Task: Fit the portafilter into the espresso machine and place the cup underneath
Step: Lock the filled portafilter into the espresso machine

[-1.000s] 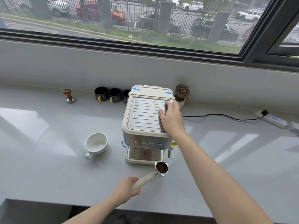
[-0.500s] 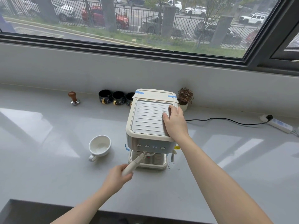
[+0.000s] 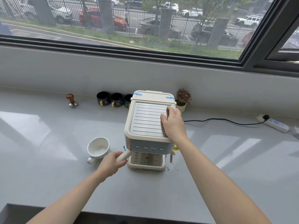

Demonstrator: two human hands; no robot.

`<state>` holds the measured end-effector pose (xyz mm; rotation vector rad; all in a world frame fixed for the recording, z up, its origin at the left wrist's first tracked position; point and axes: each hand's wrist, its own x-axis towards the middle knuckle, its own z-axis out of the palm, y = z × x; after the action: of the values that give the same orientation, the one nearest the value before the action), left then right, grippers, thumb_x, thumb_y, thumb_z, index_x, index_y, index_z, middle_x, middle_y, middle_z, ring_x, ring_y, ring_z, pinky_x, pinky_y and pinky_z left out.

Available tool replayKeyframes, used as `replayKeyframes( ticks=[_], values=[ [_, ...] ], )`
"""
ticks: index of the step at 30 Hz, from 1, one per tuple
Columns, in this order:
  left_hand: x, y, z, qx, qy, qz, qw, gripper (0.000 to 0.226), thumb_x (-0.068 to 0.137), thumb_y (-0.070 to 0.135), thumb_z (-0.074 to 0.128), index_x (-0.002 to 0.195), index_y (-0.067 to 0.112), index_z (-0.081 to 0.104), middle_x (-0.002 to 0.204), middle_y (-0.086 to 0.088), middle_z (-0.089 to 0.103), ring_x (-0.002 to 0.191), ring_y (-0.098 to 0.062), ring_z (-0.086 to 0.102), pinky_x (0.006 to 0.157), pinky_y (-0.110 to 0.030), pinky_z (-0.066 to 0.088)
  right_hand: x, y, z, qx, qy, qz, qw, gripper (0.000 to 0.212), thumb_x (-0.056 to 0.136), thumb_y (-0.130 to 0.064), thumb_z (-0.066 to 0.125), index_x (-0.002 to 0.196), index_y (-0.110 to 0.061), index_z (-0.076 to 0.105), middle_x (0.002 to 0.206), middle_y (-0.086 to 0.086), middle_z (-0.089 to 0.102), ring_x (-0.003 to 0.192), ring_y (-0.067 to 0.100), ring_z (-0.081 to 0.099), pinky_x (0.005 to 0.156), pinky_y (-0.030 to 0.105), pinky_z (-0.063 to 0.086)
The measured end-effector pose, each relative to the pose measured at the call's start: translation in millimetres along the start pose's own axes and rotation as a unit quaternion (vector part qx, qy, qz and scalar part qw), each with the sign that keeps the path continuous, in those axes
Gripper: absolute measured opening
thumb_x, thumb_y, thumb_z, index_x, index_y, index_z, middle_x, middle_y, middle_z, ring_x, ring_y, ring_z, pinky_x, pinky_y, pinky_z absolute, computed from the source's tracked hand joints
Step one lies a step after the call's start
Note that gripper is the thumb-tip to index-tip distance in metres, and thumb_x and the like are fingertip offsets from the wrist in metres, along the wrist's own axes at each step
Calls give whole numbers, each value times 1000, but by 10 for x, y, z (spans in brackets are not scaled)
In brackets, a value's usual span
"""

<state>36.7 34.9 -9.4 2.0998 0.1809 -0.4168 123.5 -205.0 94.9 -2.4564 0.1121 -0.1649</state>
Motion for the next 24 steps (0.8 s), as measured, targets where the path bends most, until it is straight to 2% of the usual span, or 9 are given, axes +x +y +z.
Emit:
replayKeyframes(
  ticks=[8, 13, 20, 24],
  values=[
    [102, -1, -191, 50, -60, 22, 997, 12, 79, 19, 60, 73, 28, 64, 55, 1, 46, 37, -17, 39, 36, -19, 26, 6, 2, 13, -7, 1, -2, 1000, 47, 98, -38, 36, 141, -19, 35, 140, 8, 40, 121, 27, 47, 93, 39, 43],
    [130, -76, -301, 57, -78, 22, 995, 6, 79, 21, 61, 77, 25, 64, 55, 1, 46, 40, -18, 41, 39, -21, 27, 24, 14, 24, -6, 2, 0, 1000, 47, 97, -38, 37, 140, -19, 36, 139, 9, 40, 121, 29, 47, 93, 39, 42],
    [102, -35, -215, 50, -73, 23, 996, 13, 79, 19, 61, 70, 28, 63, 53, 3, 45, 40, -18, 41, 37, -19, 27, 25, 22, 34, -7, 2, 2, 1000, 47, 97, -39, 37, 140, -20, 36, 141, 8, 39, 122, 28, 47, 93, 39, 44],
    [154, 68, -152, 40, -67, 20, 997, 7, 77, 20, 60, 72, 24, 62, 57, -1, 48, 41, -18, 42, 38, -21, 29, 21, 25, 26, -9, 3, 3, 1000, 47, 97, -39, 37, 140, -20, 36, 140, 8, 39, 121, 29, 48, 93, 39, 43]
  ],
)
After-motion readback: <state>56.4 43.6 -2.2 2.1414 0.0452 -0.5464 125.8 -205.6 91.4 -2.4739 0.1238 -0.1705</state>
